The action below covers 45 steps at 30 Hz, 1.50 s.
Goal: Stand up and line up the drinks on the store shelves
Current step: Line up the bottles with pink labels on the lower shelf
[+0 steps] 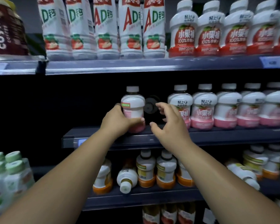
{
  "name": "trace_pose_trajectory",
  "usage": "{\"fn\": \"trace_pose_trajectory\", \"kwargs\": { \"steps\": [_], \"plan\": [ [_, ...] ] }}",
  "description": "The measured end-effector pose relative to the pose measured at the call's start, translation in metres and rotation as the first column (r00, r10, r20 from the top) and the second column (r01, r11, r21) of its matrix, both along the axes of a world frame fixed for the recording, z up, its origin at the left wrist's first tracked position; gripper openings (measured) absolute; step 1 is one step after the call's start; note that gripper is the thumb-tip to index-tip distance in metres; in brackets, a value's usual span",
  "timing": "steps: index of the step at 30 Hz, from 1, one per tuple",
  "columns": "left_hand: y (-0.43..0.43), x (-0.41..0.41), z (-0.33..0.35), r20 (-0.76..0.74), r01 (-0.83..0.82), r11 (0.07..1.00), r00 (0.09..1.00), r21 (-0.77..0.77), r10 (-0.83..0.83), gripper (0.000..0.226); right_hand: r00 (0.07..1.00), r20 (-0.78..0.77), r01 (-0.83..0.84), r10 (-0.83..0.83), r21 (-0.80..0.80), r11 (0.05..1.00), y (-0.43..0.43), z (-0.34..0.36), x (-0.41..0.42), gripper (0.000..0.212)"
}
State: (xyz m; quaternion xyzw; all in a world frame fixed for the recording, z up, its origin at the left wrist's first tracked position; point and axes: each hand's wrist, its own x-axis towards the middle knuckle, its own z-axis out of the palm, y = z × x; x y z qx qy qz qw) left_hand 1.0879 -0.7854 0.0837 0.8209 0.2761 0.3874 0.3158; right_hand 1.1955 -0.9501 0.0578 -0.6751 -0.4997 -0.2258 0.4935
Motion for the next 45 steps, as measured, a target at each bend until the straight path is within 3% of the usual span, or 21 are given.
{"fn": "trace_pose_trajectory", "kwargs": {
  "steps": [3, 6, 11, 13, 16, 20, 25, 28, 32, 35, 38, 41, 45],
  "plan": [
    [0.0, 0.014, 0.002, 0.057, 0.197, 0.969, 0.98, -0.152, -0.191, 0.075, 0.982, 0.138, 0.127, -0.129, 0.024, 0.992, -0.018, -0.001, 0.012, 0.05],
    [-0.006, 0.024, 0.006, 0.064, 0.265, 0.942, 0.964, -0.206, -0.258, 0.053, 0.95, 0.215, 0.217, -0.225, 0.062, 0.974, -0.029, -0.001, 0.025, 0.049],
    [-0.021, 0.045, 0.006, 0.054, 0.365, 0.902, 0.93, -0.231, -0.362, 0.085, 0.885, 0.287, 0.371, -0.366, 0.039, 0.928, -0.04, -0.006, 0.045, 0.063],
    [-0.026, 0.054, 0.002, 0.08, 0.31, 0.927, 0.951, -0.21, -0.299, 0.084, 0.875, 0.28, 0.419, -0.394, -0.033, 0.907, -0.041, -0.009, 0.051, 0.076],
    [-0.032, 0.057, 0.003, 0.095, 0.29, 0.928, 0.957, -0.234, -0.275, 0.057, 0.852, 0.316, 0.477, -0.418, -0.137, 0.868, -0.044, -0.015, 0.061, 0.088],
    [-0.035, 0.056, 0.003, 0.061, 0.366, 0.904, 0.93, -0.222, -0.361, 0.039, 0.833, 0.38, 0.491, -0.402, -0.176, 0.853, -0.047, -0.024, 0.072, 0.085],
    [-0.033, 0.054, 0.003, 0.075, 0.36, 0.908, 0.933, -0.215, -0.352, 0.055, 0.839, 0.408, 0.476, -0.361, -0.227, 0.849, -0.05, -0.037, 0.08, 0.086],
    [-0.038, 0.055, 0.001, 0.055, 0.352, 0.916, 0.936, -0.191, -0.348, 0.048, 0.838, 0.425, 0.471, -0.342, -0.248, 0.846, -0.052, -0.04, 0.081, 0.085],
    [-0.048, 0.046, -0.001, 0.006, 0.232, 0.972, 0.973, -0.03, -0.232, 0.05, 0.858, 0.418, 0.429, -0.299, -0.262, 0.865, -0.056, -0.038, 0.078, 0.086],
    [-0.055, 0.027, -0.007, 0.031, 0.141, 0.971, 0.988, 0.194, -0.149, 0.072, 0.887, 0.4, 0.338, -0.231, -0.221, 0.915, -0.062, -0.037, 0.068, 0.084],
    [-0.065, -0.005, -0.025, 0.034, 0.061, 0.945, 0.997, 0.323, -0.076, 0.085, 0.906, 0.416, 0.163, -0.076, -0.178, 0.97, -0.064, -0.042, 0.053, 0.077],
    [-0.072, -0.045, -0.052, 0.06, -0.039, 0.937, 0.998, 0.348, 0.019, 0.071, 0.903, 0.417, -0.046, 0.102, -0.141, 0.989, -0.061, -0.057, 0.032, 0.066],
    [-0.073, -0.101, -0.097, 0.074, -0.162, 0.961, 0.986, 0.223, 0.149, 0.059, 0.908, 0.299, -0.241, 0.293, -0.197, 0.95, -0.05, -0.091, 0.003, 0.061]
  ]
}}
